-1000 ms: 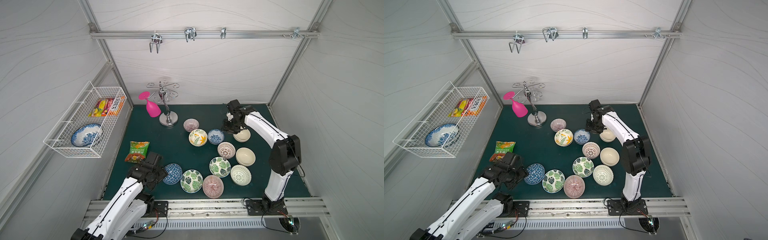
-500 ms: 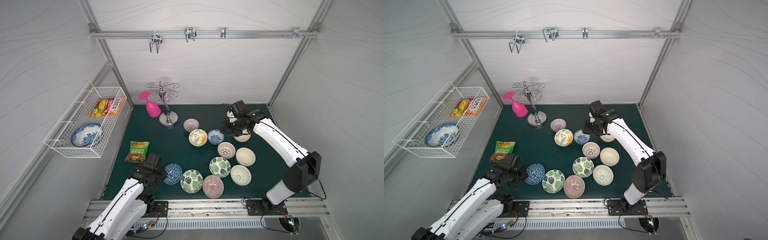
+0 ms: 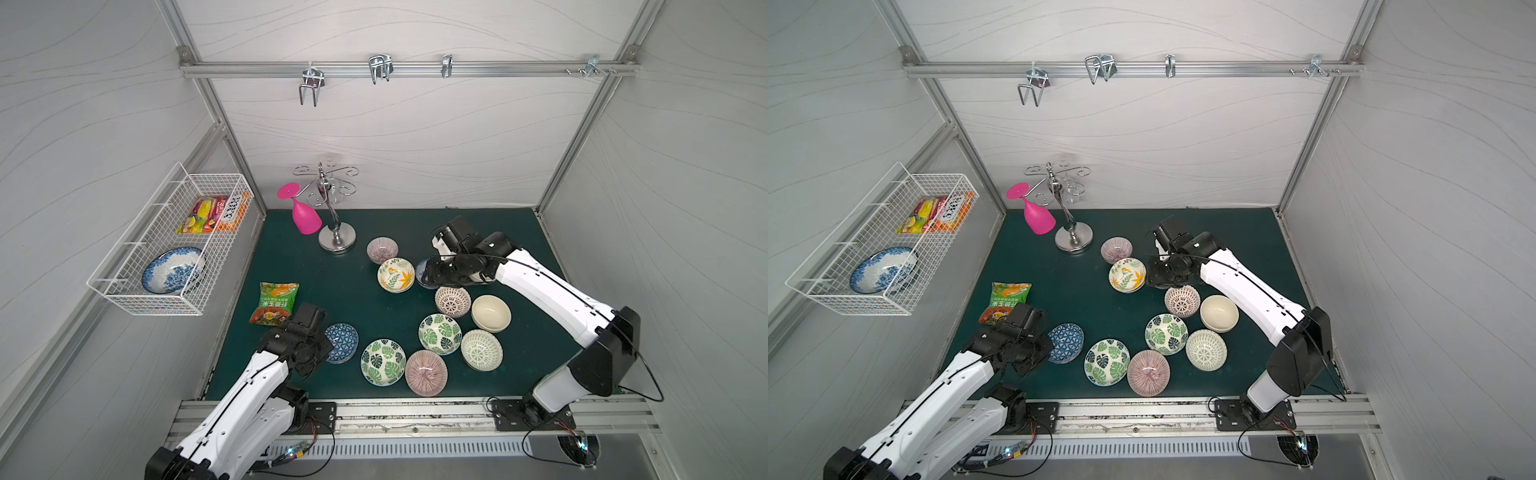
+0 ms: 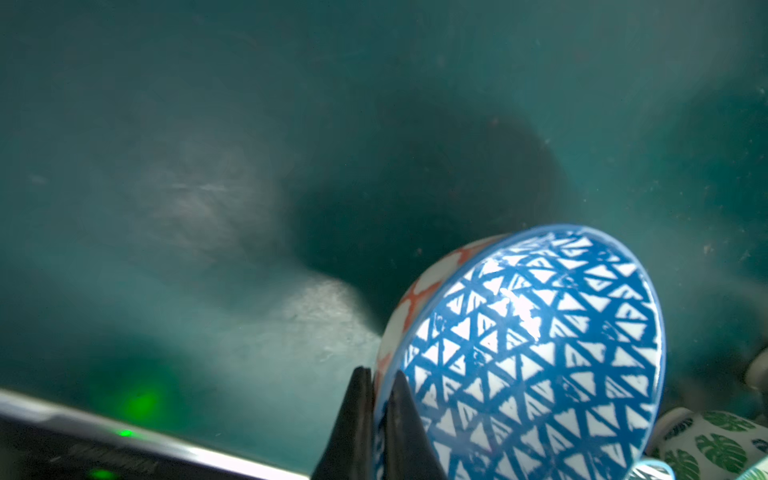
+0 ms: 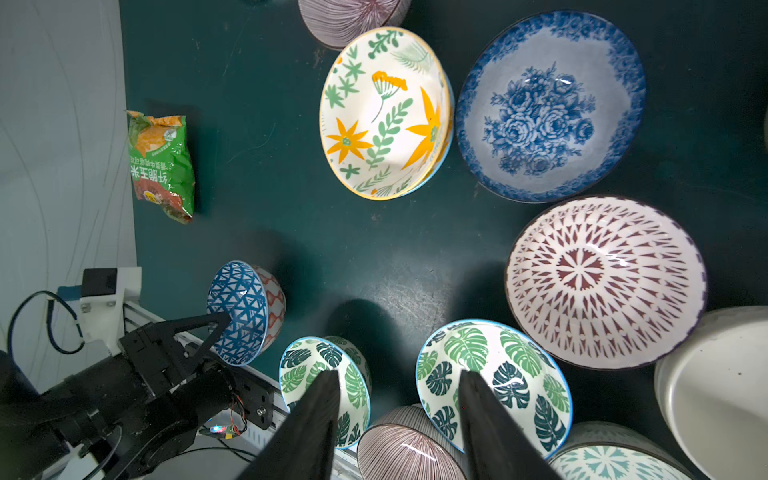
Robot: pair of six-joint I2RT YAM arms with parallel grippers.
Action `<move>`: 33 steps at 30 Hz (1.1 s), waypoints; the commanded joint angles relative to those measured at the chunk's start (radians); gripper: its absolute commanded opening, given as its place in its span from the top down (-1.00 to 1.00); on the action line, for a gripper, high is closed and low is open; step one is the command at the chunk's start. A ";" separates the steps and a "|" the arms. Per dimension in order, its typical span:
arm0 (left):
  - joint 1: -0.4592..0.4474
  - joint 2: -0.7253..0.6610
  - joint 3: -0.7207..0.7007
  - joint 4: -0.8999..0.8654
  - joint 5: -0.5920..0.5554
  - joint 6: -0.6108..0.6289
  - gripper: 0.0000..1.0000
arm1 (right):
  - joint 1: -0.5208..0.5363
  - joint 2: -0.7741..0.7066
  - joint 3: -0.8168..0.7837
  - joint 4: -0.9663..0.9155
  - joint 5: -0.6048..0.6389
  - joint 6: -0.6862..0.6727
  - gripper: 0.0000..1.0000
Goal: Stack the bowls
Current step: Pick up the bowl from the center of the board.
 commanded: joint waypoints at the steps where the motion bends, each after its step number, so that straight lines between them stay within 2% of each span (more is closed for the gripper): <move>1: 0.003 0.008 0.103 -0.030 -0.063 0.056 1.00 | 0.042 0.025 0.038 0.014 0.009 0.023 -0.01; 10: -0.004 -0.014 0.208 0.042 0.010 0.092 1.00 | 0.192 0.173 0.180 0.021 0.055 0.060 -0.06; 15: -0.064 0.049 0.269 0.076 0.015 0.076 1.00 | 0.242 0.255 0.271 0.016 0.057 0.068 -0.14; 21: -0.174 0.148 0.363 0.095 -0.053 0.052 1.00 | 0.257 0.312 0.319 -0.020 0.060 0.090 -0.17; 33: -0.249 0.285 0.460 0.146 -0.080 0.044 1.00 | 0.258 0.324 0.288 -0.067 0.113 0.084 -0.02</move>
